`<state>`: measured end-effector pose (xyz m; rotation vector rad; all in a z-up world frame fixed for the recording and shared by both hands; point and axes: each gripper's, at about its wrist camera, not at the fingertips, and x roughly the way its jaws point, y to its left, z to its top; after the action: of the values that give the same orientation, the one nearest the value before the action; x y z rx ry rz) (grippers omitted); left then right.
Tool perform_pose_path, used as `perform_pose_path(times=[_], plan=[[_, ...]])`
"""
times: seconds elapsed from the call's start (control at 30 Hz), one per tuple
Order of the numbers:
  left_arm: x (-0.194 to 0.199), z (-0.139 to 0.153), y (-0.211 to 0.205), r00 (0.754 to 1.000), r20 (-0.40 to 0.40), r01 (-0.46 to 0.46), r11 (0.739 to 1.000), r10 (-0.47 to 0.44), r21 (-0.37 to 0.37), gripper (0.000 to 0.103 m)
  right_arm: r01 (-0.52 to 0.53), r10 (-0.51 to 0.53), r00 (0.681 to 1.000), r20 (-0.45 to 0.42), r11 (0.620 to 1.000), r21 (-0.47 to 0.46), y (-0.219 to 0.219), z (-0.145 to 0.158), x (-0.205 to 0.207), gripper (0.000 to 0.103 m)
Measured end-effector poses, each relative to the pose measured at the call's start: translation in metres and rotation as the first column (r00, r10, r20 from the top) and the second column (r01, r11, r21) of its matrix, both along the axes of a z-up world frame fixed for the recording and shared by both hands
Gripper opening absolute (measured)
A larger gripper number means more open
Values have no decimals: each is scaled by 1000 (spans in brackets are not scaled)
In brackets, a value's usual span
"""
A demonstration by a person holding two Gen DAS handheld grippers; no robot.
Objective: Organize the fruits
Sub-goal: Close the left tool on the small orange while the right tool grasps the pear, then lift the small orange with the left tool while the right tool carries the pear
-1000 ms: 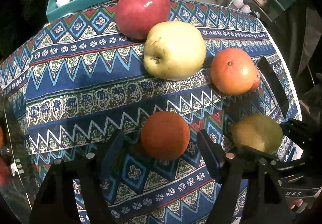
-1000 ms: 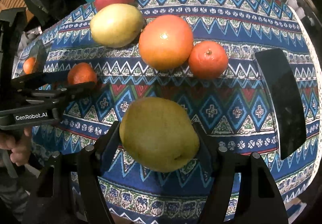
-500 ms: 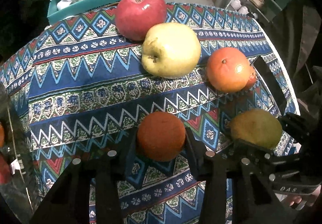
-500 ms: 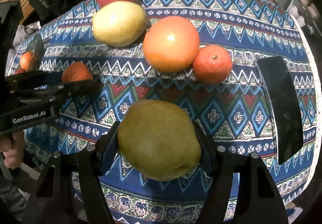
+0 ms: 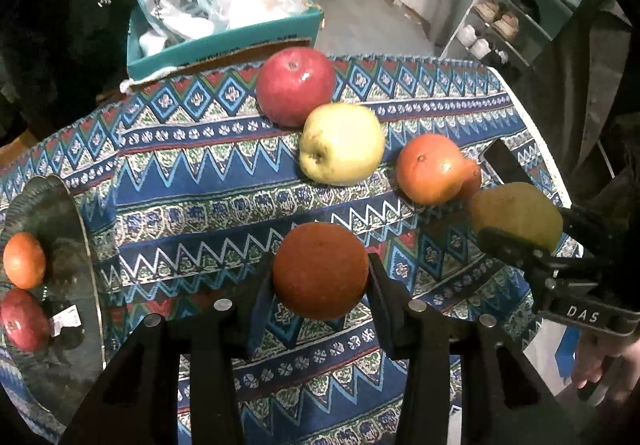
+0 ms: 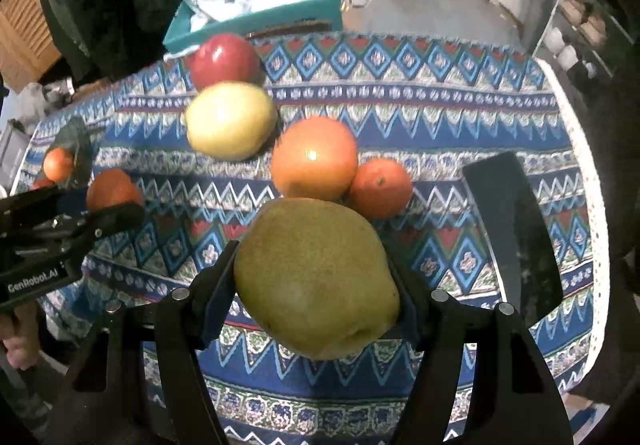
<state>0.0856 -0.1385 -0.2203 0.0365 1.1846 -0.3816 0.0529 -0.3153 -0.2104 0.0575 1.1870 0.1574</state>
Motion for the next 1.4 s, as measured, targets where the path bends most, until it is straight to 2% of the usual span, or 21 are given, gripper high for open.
perform_pose_path(times=[0.8, 1.4], plan=[[-25, 85, 16, 987, 158, -15, 998, 24, -58, 45, -21, 7, 972, 234, 998, 58, 20, 99, -10, 69], [-39, 129, 52, 969, 231, -62, 992, 85, -106, 45, -76, 43, 945, 325, 993, 90, 51, 144, -11, 69]])
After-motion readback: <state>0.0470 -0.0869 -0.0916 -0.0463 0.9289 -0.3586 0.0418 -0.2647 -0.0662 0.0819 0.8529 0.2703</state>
